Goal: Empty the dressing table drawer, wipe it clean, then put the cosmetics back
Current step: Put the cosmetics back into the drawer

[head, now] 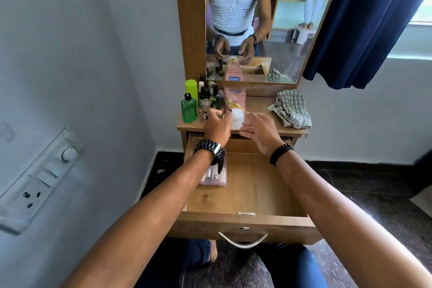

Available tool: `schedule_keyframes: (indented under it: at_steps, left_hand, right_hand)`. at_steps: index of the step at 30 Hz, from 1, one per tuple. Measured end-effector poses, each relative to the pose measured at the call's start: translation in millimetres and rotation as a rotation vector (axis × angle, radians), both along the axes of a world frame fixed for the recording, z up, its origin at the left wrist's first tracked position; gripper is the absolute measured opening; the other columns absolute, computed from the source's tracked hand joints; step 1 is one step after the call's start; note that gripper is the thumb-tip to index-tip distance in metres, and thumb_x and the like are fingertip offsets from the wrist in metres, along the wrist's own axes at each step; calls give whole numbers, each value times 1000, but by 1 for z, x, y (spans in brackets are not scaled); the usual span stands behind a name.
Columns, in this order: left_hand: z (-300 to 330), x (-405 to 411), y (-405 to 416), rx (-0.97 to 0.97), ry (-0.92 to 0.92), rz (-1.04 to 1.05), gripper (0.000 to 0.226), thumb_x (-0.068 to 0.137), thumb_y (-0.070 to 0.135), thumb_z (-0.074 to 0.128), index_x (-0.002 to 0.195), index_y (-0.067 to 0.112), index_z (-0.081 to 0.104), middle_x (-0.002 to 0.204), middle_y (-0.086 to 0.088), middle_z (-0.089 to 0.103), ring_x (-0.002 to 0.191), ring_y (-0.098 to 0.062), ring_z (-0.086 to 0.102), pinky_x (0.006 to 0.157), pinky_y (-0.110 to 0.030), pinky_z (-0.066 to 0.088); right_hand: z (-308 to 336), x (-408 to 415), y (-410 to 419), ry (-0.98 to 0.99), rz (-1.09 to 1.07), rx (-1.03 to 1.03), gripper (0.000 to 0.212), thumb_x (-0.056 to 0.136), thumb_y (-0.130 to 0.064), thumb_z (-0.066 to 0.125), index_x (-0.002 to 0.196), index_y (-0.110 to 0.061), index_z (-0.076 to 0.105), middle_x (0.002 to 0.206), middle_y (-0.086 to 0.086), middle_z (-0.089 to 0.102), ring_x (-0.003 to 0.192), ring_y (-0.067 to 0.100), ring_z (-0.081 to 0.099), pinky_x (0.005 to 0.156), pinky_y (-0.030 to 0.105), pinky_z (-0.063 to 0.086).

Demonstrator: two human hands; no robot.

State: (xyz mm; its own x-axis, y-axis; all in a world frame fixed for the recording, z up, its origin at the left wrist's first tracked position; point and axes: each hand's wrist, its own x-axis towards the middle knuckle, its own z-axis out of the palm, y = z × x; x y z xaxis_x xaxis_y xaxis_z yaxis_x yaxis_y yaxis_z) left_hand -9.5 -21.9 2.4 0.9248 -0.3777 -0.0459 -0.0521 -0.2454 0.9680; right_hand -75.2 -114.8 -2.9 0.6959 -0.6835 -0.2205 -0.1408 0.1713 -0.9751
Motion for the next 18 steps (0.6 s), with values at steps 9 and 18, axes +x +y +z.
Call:
schedule_keyframes:
  at_steps: [9,18]
  left_hand:
    - [-10,13,-19,63,109,-43,44,84,38,61,103,-2,54,99,-14,67,81,-29,68,68,-45,59]
    - [-7,-16,-2,-60,205,-191,28,88,26,58,104,12,40,106,-10,57,88,-24,65,71,-36,58]
  right_hand:
    - [-7,18,0,12,-75,71,30,89,-24,63,93,5,60,111,28,62,88,24,64,76,35,58]
    - [0,-32,1,-160,49,240,10,88,-8,62,83,-8,54,107,17,64,104,26,63,87,33,54]
